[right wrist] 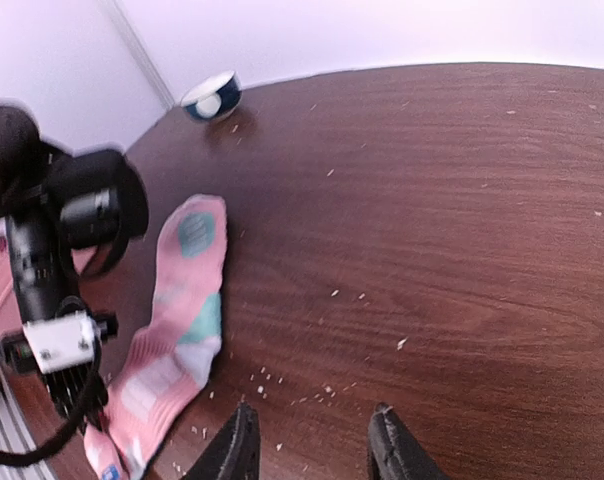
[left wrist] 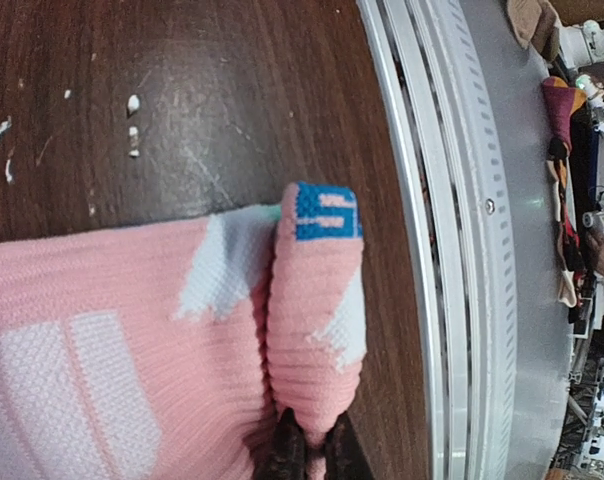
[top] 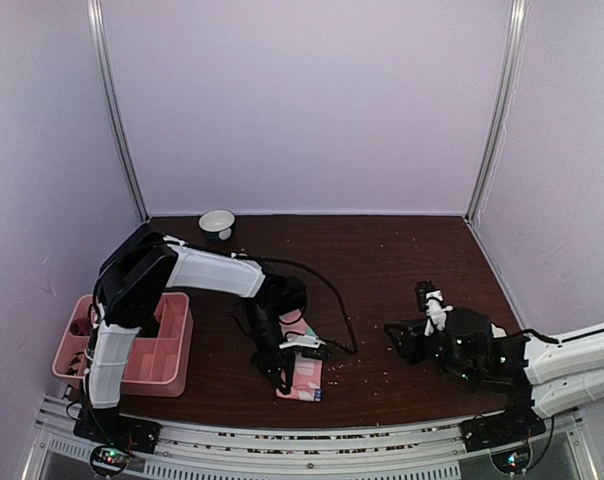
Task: Roll the socks
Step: Roll the sock.
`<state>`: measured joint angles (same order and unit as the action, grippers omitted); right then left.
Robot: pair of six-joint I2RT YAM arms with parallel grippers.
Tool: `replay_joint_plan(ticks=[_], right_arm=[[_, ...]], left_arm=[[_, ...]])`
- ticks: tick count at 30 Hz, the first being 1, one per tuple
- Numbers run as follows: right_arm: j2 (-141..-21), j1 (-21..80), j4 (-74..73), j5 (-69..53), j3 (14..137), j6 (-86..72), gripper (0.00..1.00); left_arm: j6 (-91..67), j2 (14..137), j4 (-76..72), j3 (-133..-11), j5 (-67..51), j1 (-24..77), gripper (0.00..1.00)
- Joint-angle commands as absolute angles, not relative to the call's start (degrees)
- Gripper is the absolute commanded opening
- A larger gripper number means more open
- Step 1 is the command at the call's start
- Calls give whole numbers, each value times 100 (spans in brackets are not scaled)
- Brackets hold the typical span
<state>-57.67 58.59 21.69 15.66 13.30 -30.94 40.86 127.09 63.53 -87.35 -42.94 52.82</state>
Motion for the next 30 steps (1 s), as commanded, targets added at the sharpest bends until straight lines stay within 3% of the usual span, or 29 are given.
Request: replay_joint_plan(ticks=[1, 2, 3, 4, 10, 16, 23, 30], right_arm=[[-5271, 5708, 2060, 2696, 735, -3465, 52], [-5239, 5711, 2127, 2581, 707, -3337, 89], [-5187, 5719, 2282, 2391, 647, -3133, 99], [-5119, 5759, 2518, 2204, 559, -2870, 100], [-5420, 6679, 2842, 1227, 690, -874, 100], [-7366, 7913, 2228, 1021, 1934, 317, 100], [-9145, 8260, 2275, 651, 3403, 1245, 79], [-9887, 7990, 2179, 189, 4058, 1722, 55]], left_arm=[[4068, 13108, 6609, -8830, -4034, 5192, 0], [4096, 13120, 6604, -8855, -4066, 5149, 0], [4115, 13122, 6600, -8863, -4125, 5099, 0], [4121, 13145, 6605, -8886, -4133, 5034, 0], [4185, 13483, 6953, -9212, -4399, 4803, 0], [4204, 13871, 7304, -9542, -4680, 4697, 0], [4096, 14001, 7292, -9602, -4467, 4632, 0], [3945, 13979, 7119, -9544, -4251, 4632, 0]])
